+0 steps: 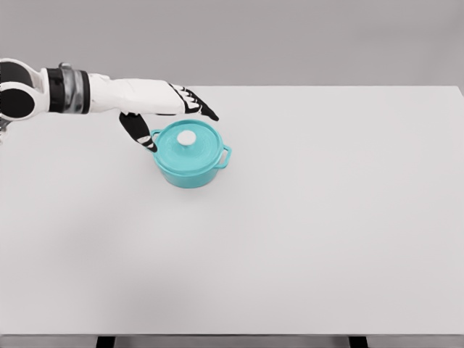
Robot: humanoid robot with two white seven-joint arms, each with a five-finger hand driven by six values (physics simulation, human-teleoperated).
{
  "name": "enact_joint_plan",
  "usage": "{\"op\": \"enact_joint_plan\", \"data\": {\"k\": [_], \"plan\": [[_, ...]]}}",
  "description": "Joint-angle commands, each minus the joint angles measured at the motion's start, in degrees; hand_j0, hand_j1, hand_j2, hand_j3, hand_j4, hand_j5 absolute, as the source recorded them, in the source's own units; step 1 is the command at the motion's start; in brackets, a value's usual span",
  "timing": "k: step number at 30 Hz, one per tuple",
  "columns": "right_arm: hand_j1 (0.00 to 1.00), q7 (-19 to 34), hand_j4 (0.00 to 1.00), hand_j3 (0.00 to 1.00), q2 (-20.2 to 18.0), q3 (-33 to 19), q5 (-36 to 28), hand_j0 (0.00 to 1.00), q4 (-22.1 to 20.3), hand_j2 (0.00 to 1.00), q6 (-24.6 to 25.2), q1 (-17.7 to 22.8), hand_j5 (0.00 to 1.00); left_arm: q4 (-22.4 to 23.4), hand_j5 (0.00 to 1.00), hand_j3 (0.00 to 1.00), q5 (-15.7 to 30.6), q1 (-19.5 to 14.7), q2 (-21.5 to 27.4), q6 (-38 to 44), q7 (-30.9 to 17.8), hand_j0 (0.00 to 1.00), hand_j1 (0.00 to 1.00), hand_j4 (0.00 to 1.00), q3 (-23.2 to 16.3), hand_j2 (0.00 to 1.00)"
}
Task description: Open the lid of the pot with left arm
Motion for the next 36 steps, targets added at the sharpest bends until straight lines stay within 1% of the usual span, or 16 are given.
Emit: {"op": "enact_joint_plan", "data": {"k": [1, 11, 14, 18, 22, 25, 26, 28, 30, 36], "plan": [[1.0, 0.0, 1.0, 1.0, 0.0, 0.0, -0.03, 1.0, 0.01, 1.0, 0.0, 0.0, 1.0, 0.98, 1.0, 1.0, 0.04, 0.0, -0.42, 0.11, 0.02, 1.0, 1.0, 1.0, -1.69, 1.0], [1.0, 0.0, 1.0, 1.0, 0.0, 0.0, -0.03, 1.0, 0.01, 1.0, 0.0, 0.0, 1.0, 0.8, 1.0, 1.0, -5.41, -0.97, -1.3, 0.19, 0.02, 1.0, 1.0, 1.0, -1.77, 1.0], [1.0, 0.0, 1.0, 1.0, 0.0, 0.0, -0.03, 1.0, 0.01, 1.0, 0.0, 0.0, 1.0, 0.8, 1.0, 1.0, -9.63, -0.97, -2.27, 0.11, 0.02, 1.0, 1.0, 1.0, -1.6, 1.0], [1.0, 0.0, 1.0, 1.0, 0.0, 0.0, -0.03, 1.0, 0.01, 1.0, 0.0, 0.0, 1.0, 0.8, 1.0, 1.0, -12.53, -1.05, -2.88, 0.11, 0.02, 1.0, 1.0, 1.0, -1.42, 1.0], [1.0, 0.0, 1.0, 1.0, 0.0, 0.0, -0.03, 1.0, 0.01, 1.0, 0.0, 0.0, 1.0, 0.45, 1.0, 1.0, -12.62, -0.97, -3.06, 0.11, 0.02, 1.0, 1.0, 1.0, -1.42, 1.0], [1.0, 0.0, 1.0, 1.0, 0.0, 0.0, -0.03, 1.0, 0.01, 1.0, 0.0, 0.0, 1.0, 0.1, 0.95, 0.95, -12.62, -0.88, -3.06, 0.11, 0.02, 0.95, 0.95, 0.95, -1.34, 0.95], [1.0, 0.0, 1.0, 1.0, 0.0, 0.0, -0.03, 1.0, 0.01, 1.0, 0.0, 0.0, 1.0, 0.1, 0.91, 0.91, -12.62, -0.88, -3.06, 0.02, 0.02, 0.91, 0.91, 0.91, -1.34, 0.91], [1.0, 0.0, 1.0, 1.0, 0.0, 0.0, -0.03, 1.0, 0.01, 1.0, 0.0, 0.0, 1.0, 0.19, 0.91, 0.91, -12.62, -0.62, -3.06, 0.02, 0.02, 0.91, 0.91, 0.91, -1.34, 0.91], [1.0, 0.0, 1.0, 1.0, 0.0, 0.0, -0.03, 1.0, 0.01, 1.0, 0.0, 0.0, 1.0, 0.19, 0.88, 0.88, -12.62, -0.53, -3.06, 0.02, 0.02, 0.88, 0.88, 0.88, -1.34, 0.88], [1.0, 0.0, 1.0, 1.0, 0.0, 0.0, -0.03, 1.0, 0.01, 1.0, 0.0, 0.0, 1.0, 0.63, 0.88, 0.88, -13.41, -0.26, -3.06, -0.16, 0.02, 0.88, 0.88, 0.88, -1.34, 0.88]]}}
